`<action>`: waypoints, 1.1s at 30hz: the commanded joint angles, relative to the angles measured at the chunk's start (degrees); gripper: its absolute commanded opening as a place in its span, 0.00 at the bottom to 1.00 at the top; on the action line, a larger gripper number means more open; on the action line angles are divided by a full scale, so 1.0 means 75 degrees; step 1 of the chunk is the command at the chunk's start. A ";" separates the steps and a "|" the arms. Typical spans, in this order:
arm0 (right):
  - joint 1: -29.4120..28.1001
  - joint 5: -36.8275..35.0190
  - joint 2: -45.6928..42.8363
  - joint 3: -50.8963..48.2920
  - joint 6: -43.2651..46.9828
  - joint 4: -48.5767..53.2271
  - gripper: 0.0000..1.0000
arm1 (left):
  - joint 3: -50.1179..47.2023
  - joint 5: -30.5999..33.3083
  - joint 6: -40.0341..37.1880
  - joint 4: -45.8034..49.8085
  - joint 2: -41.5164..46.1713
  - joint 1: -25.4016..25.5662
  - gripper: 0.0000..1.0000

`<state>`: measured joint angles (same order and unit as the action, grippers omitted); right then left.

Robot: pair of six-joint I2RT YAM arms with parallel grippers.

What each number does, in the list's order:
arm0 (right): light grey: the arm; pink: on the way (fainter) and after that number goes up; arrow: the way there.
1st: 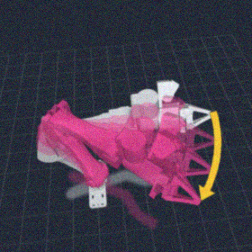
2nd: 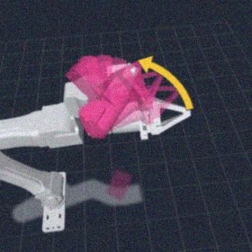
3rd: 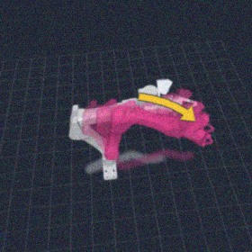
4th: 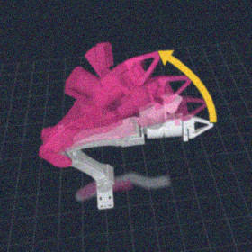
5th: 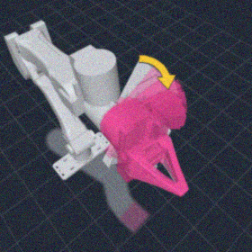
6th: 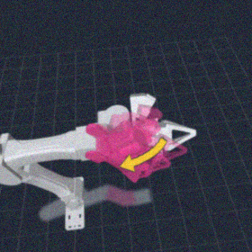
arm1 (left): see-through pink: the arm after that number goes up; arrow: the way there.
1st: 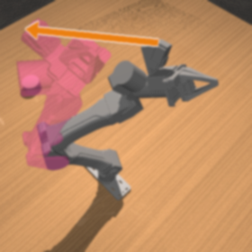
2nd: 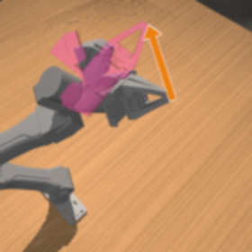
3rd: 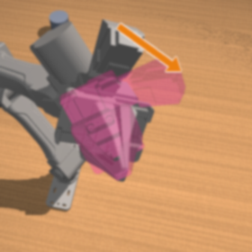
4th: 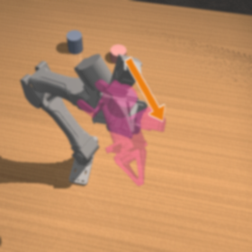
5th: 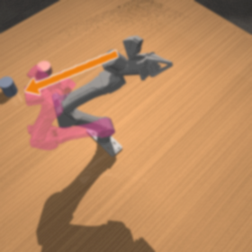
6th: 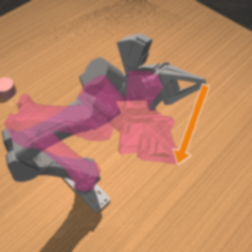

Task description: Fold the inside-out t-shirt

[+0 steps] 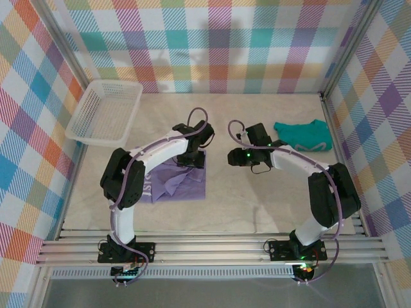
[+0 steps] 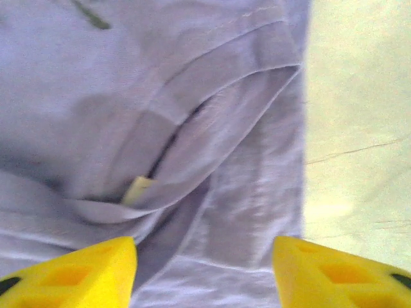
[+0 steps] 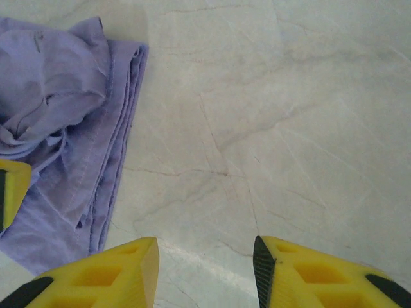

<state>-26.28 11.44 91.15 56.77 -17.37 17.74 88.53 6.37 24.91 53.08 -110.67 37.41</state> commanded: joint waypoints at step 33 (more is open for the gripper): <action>-0.1335 0.1580 0.1884 0.1137 -0.1135 -0.1169 0.50 | -0.4005 -0.1718 -0.0248 -0.2965 0.2706 -0.3378 0.38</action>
<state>-36.36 22.81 106.06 65.87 -26.17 8.03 59.11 -5.52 24.29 30.68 -91.66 11.86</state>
